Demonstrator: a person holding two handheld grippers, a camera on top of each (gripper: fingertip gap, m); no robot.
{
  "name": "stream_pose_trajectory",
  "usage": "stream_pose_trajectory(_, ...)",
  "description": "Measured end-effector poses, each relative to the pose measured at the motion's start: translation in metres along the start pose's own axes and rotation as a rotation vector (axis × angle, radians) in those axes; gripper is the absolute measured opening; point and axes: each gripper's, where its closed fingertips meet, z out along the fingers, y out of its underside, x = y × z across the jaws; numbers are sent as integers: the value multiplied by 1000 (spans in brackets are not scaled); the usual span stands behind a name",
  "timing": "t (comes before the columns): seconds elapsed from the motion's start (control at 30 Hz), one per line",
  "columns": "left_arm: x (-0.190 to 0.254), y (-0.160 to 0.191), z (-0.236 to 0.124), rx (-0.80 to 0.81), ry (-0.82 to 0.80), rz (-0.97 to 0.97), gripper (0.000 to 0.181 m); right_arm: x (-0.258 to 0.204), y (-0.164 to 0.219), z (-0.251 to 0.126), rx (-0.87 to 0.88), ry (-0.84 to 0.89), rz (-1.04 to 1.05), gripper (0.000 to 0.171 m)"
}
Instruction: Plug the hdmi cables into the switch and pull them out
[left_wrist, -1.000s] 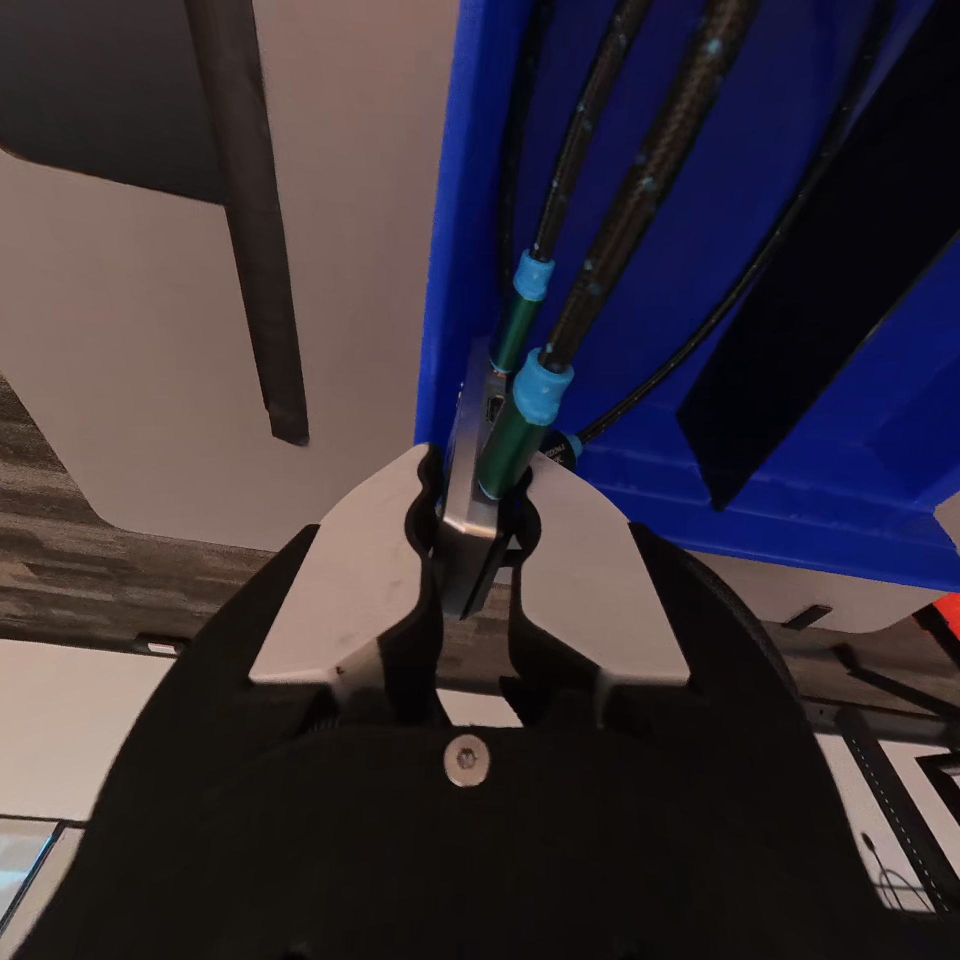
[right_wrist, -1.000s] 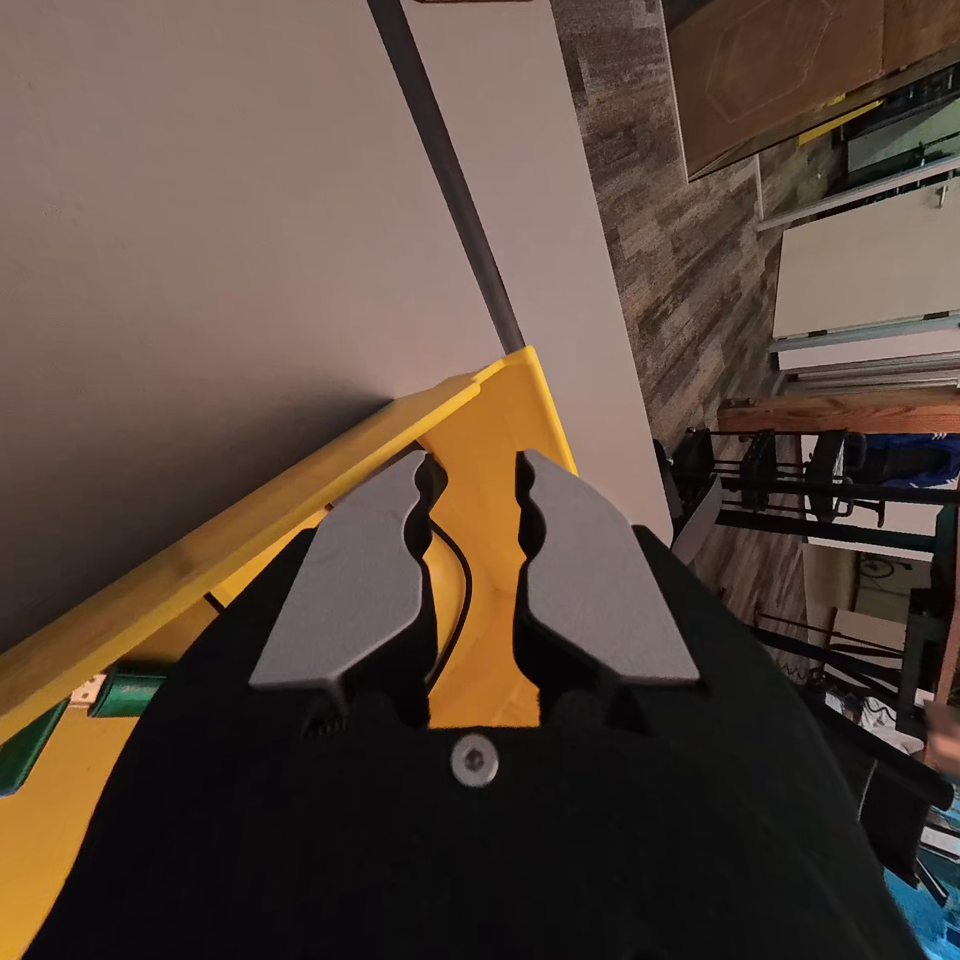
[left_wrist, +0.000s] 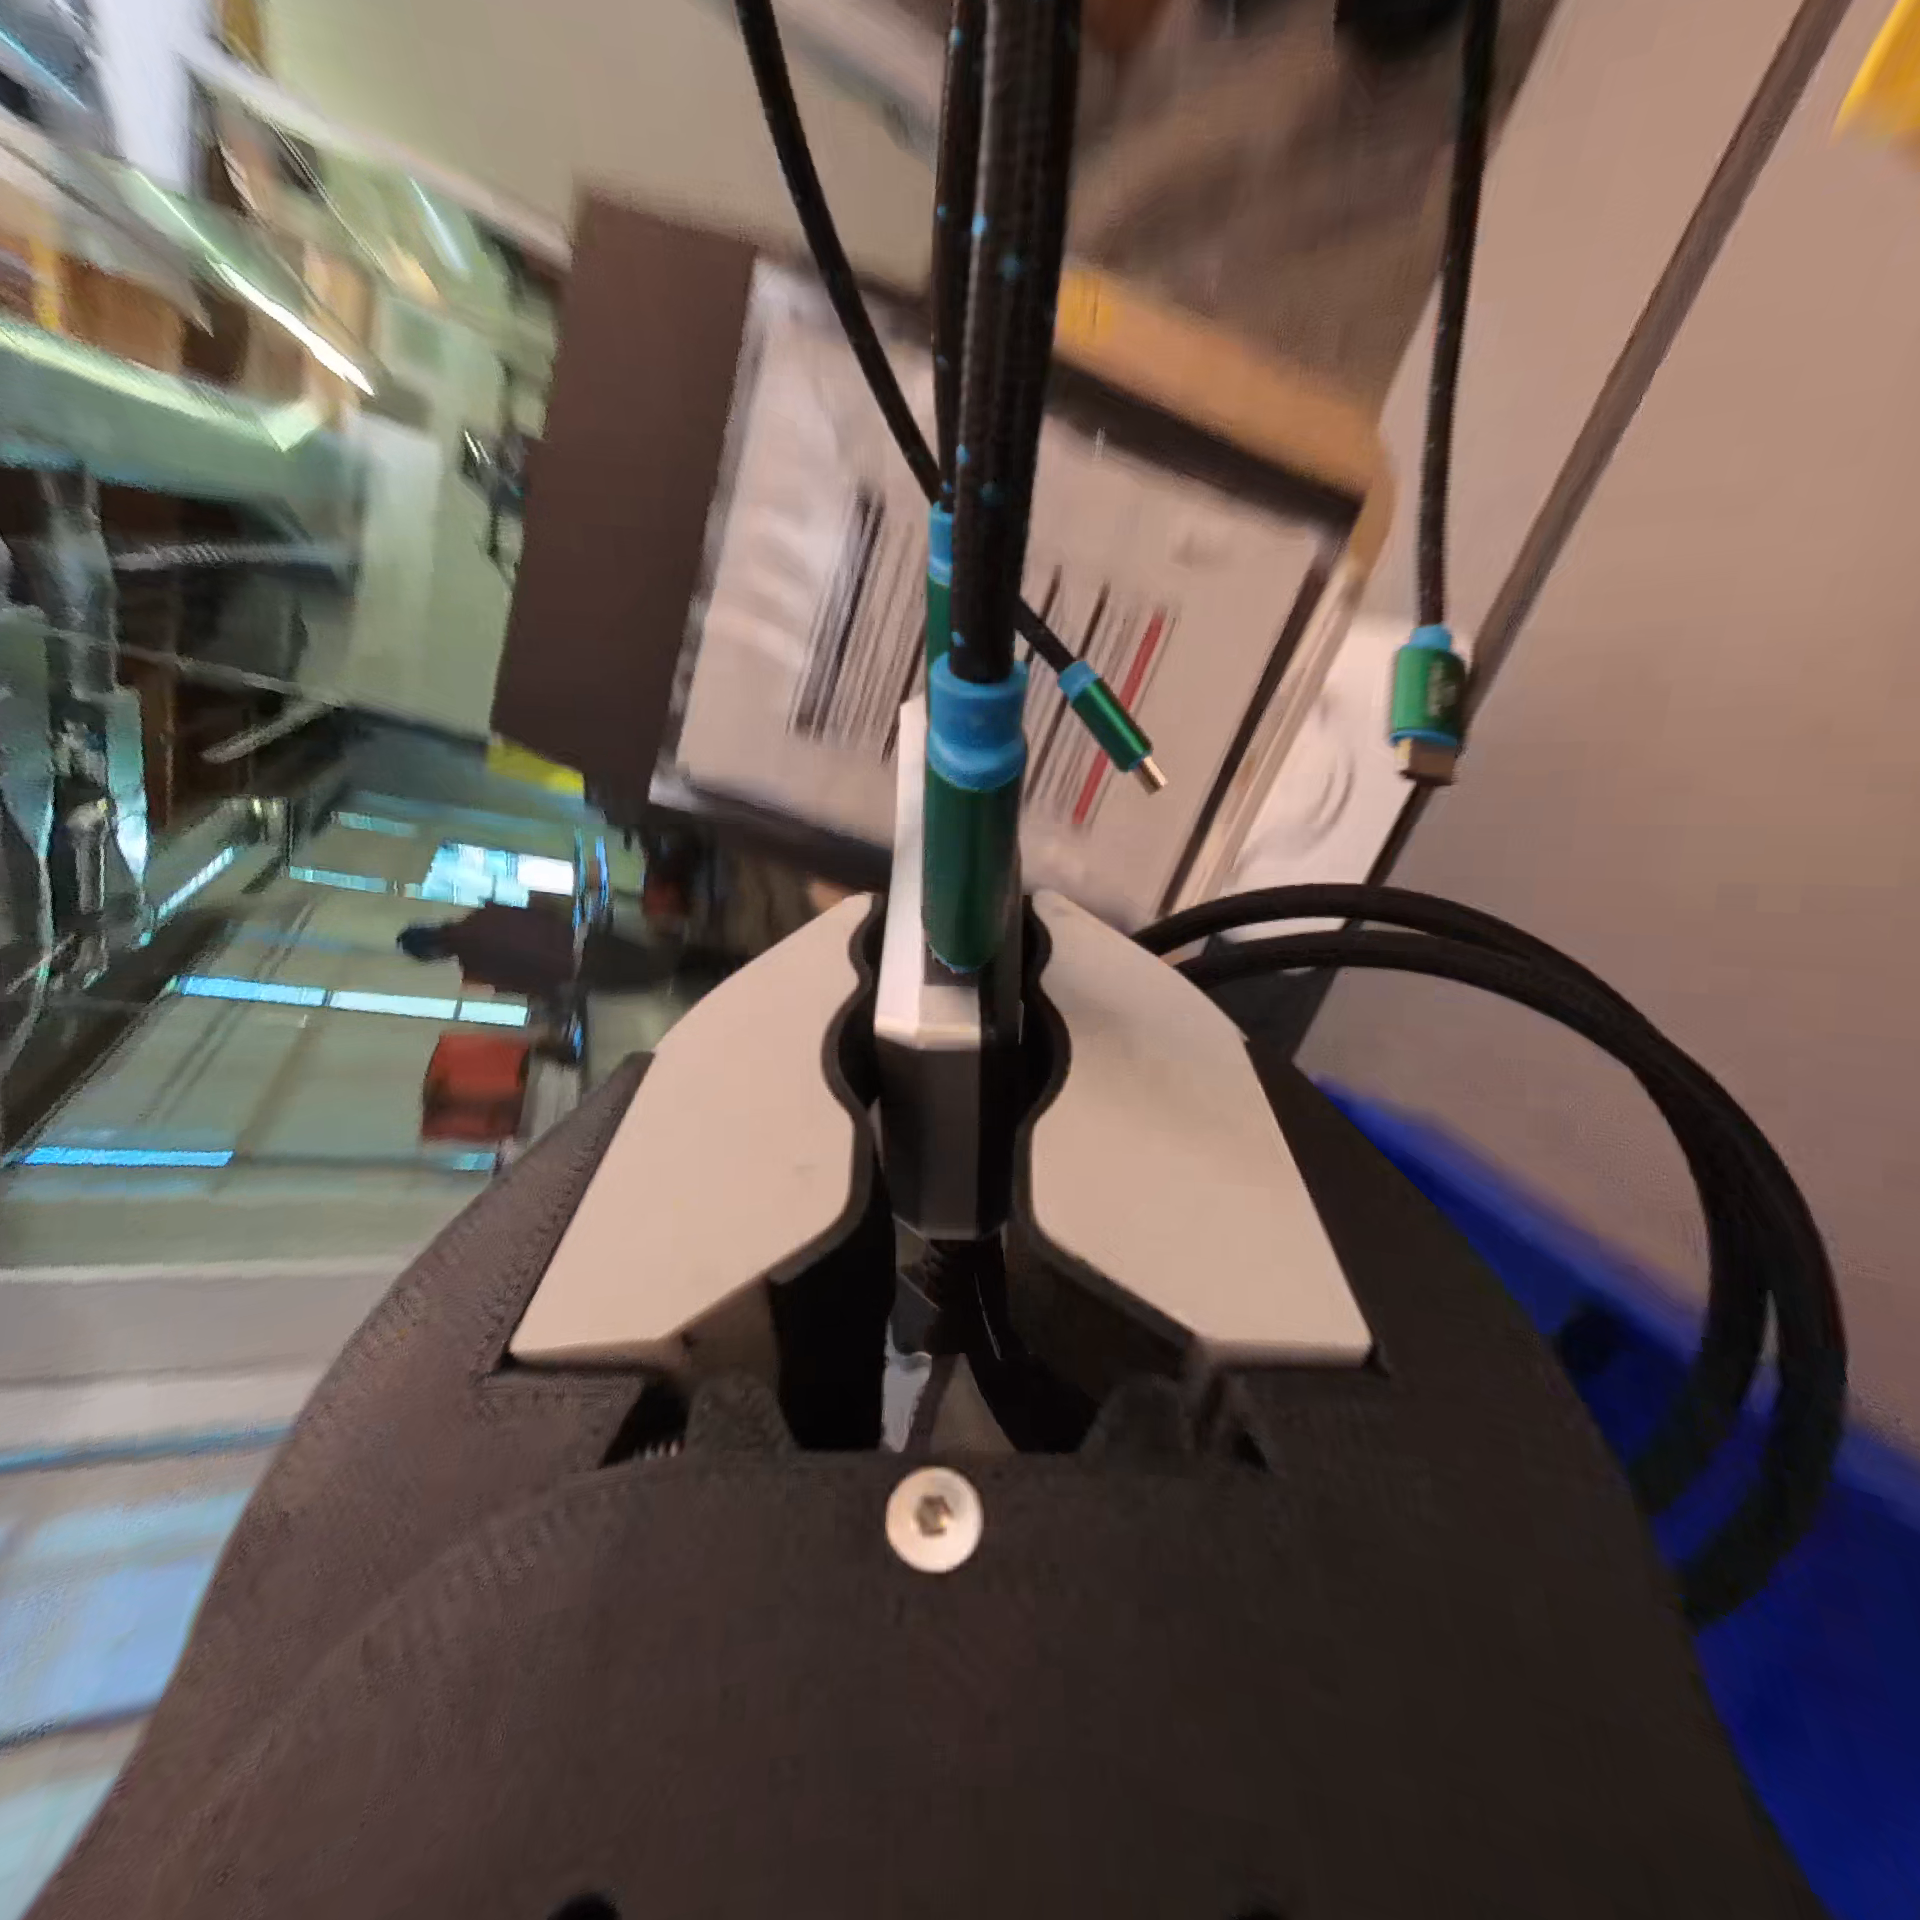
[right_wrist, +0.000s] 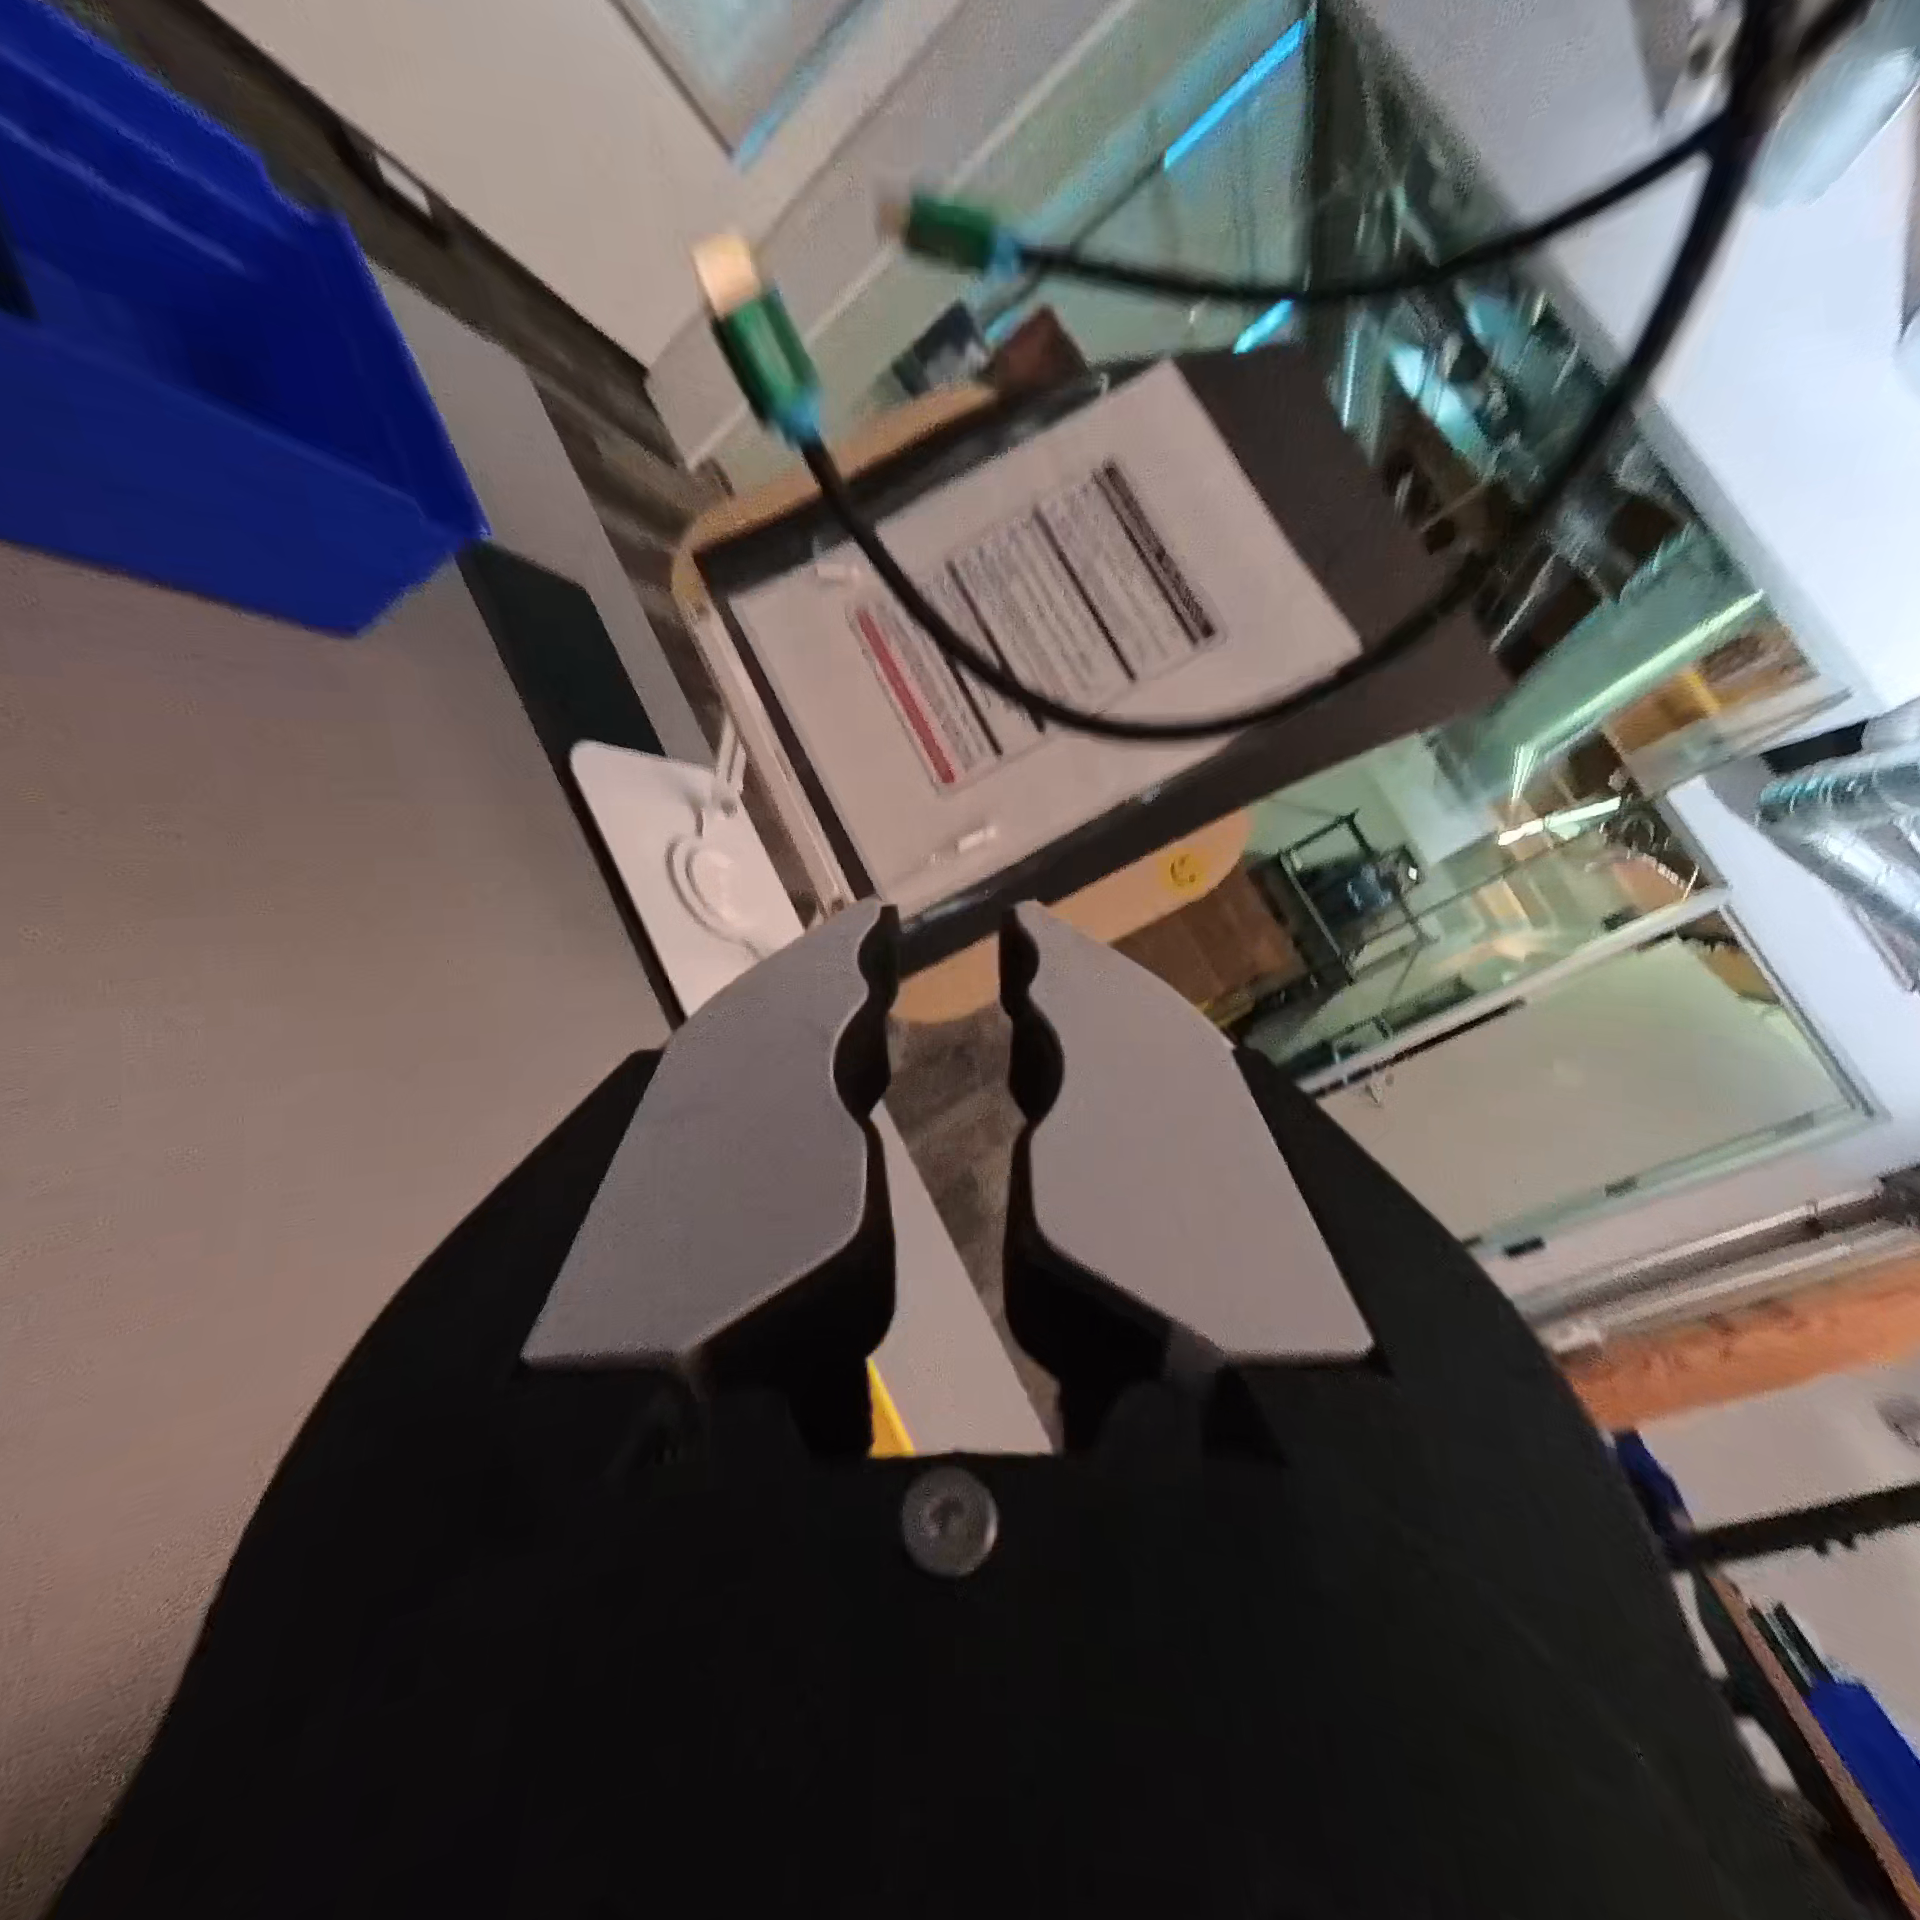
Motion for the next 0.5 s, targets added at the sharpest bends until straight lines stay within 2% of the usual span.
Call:
stream_pose_trajectory(0.1,34,-30,-3,227,-66,-61,22,-12,-56,-17,177,-28,7,17)
stream_pose_trajectory(0.23,73,-44,2,370,-189,-54,22,-40,-112,-26,315,-104,52,17)
stream_pose_trajectory(0.3,90,-44,7,407,-247,-26,22,-46,-123,-17,296,-86,134,17)
stream_pose_trajectory(0.37,103,-41,13,425,-324,28,22,-48,-125,-1,248,-40,238,25)
stream_pose_trajectory(0.43,114,-35,21,430,-373,78,22,-54,-130,8,289,-31,324,25)
stream_pose_trajectory(0.5,125,-25,32,422,-383,90,22,-62,-128,20,283,-56,402,33)
